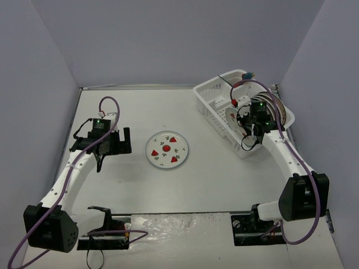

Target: Load the plates into the dish rack

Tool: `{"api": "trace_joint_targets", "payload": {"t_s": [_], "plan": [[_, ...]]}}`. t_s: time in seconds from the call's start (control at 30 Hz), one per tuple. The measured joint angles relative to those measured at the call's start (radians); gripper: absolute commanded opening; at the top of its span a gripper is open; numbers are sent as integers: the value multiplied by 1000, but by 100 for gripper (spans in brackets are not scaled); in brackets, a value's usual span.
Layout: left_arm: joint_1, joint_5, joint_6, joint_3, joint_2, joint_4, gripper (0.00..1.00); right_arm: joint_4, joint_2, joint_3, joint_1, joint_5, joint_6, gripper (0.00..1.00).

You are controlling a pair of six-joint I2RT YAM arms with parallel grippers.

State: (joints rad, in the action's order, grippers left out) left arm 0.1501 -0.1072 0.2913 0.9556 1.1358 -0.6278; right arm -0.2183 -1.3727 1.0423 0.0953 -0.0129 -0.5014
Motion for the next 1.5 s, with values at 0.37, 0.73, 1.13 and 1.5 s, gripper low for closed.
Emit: {"api": "trace_joint_targets", "payload": {"t_s": [0.37, 0.73, 1.13, 1.5], "plan": [[0, -13, 0, -2, 16, 0, 97, 39, 83, -8, -5, 0, 83, 58], [0, -83, 37, -25, 29, 19, 97, 47, 271, 12, -5, 69, 189, 80], [52, -249, 295, -112, 196, 208, 82, 305, 488, -75, 0, 473, 579, 100], [92, -289, 413, -110, 433, 373, 61, 569, 536, -366, 152, 637, 895, 100]]}}
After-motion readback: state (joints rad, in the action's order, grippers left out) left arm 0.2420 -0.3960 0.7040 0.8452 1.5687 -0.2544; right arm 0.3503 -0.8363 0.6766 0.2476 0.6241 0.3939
